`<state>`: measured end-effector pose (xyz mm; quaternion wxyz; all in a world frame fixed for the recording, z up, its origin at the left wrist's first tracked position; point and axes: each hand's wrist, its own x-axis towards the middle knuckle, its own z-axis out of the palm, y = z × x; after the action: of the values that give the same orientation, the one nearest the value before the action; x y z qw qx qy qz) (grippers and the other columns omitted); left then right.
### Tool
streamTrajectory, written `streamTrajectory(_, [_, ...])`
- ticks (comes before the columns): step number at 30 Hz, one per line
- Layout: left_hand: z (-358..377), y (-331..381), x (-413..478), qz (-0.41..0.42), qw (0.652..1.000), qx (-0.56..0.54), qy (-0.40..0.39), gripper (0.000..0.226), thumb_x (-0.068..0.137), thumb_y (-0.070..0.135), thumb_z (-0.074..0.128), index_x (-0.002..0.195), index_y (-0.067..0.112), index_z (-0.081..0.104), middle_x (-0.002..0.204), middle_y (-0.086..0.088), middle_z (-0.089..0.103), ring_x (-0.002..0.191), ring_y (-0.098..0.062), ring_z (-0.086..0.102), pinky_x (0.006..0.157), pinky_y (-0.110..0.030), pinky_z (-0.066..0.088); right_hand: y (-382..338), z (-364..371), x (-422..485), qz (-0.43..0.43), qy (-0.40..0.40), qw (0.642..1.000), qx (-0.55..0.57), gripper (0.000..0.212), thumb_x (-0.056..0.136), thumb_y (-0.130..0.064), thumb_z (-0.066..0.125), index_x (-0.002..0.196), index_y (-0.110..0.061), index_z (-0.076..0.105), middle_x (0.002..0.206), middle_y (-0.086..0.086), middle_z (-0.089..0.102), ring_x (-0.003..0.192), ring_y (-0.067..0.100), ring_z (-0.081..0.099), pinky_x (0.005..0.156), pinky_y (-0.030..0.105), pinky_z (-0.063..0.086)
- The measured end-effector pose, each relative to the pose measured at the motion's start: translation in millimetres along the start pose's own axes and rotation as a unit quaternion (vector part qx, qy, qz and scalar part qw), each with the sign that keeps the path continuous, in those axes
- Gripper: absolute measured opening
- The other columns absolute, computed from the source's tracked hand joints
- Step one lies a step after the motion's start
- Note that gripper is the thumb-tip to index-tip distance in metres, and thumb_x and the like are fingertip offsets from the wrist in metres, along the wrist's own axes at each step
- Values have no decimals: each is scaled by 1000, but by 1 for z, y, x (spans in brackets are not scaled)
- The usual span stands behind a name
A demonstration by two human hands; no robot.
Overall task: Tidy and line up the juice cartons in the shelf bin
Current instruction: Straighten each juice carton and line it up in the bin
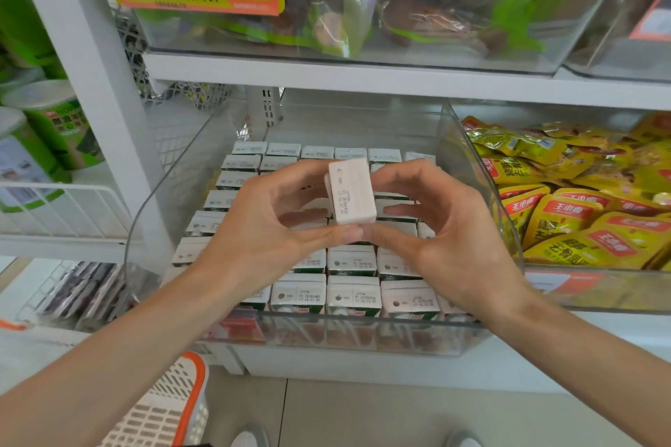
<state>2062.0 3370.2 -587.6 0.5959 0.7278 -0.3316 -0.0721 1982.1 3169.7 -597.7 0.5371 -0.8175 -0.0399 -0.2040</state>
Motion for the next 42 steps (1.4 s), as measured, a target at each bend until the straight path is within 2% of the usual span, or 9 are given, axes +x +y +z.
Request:
streamTrajectory(8, [-8, 0, 2, 5, 1000, 4, 6, 55, 65, 35, 87, 116, 41, 68, 119, 21, 74, 113, 0, 70, 88, -15, 57, 1, -2, 0, -27, -42, 998, 33, 43, 94, 7, 72, 128, -19, 70, 127, -9, 76, 126, 9, 68, 107, 34, 55])
streamTrajectory(13, [-5, -3, 0, 15, 999, 44, 22, 59, 61, 30, 90, 117, 33, 73, 112, 16, 76, 111, -1, 69, 92, -19, 57, 1, 10, -6, -14, -112, 993, 15, 63, 87, -3, 85, 142, -20, 60, 136, -11, 70, 136, 7, 59, 116, 34, 47])
streamTrajectory(18, [-3, -1, 0, 31, 997, 60, 41, 53, 63, 28, 94, 111, 34, 72, 112, 16, 74, 110, -4, 69, 84, -18, 57, -1, 3, 1, -88, -35, 992, -82, 52, 85, -14, 86, 134, -23, 71, 128, -7, 61, 130, 13, 58, 109, 29, 50])
streamTrajectory(24, [-2, -2, 1, 47, 990, 129, 15, 56, 72, 24, 94, 119, 38, 68, 120, 17, 62, 120, -7, 60, 97, -21, 53, 0, 2, -4, -139, -26, 985, -98, 51, 85, 5, 82, 125, -26, 75, 125, -10, 66, 128, 13, 61, 106, 24, 50])
streamTrajectory(27, [-2, -3, 1, 54, 990, 132, 16, 50, 75, 17, 91, 116, 37, 69, 116, 16, 66, 117, -5, 61, 92, -14, 52, 0, 2, -4, -135, -17, 987, -91, 51, 85, 7, 82, 124, -25, 76, 126, -9, 68, 128, 15, 63, 107, 28, 51])
streamTrajectory(30, [-3, -1, 2, 45, 991, 127, 27, 51, 72, 36, 87, 119, 41, 66, 114, 24, 70, 115, 2, 63, 92, -14, 51, -2, 4, -3, -84, -5, 996, -35, 50, 87, 0, 82, 130, -23, 72, 124, -10, 74, 123, 16, 68, 105, 37, 56])
streamTrajectory(33, [-1, 0, 1, 25, 994, 99, 29, 64, 71, 47, 84, 130, 42, 59, 111, 22, 73, 108, -1, 69, 93, -22, 56, -7, 3, 1, 16, 22, 996, 80, 49, 91, -9, 78, 136, -22, 66, 114, -5, 80, 109, 15, 76, 95, 31, 60])
streamTrajectory(37, [1, 0, -1, 18, 999, 51, 0, 63, 84, 55, 75, 142, 46, 52, 112, 14, 75, 109, -4, 71, 97, -23, 55, -12, -1, 1, 163, 34, 969, 181, 50, 99, -21, 72, 142, -42, 58, 104, 8, 82, 100, 22, 79, 97, 34, 58])
streamTrajectory(42, [3, 0, -4, 15, 993, 80, -83, 75, 77, 50, 84, 143, 57, 49, 130, 23, 66, 122, -7, 63, 94, -29, 58, -19, -2, 8, 288, 19, 921, 264, 25, 105, -27, 63, 127, -21, 73, 104, 16, 81, 93, 27, 80, 76, 30, 65])
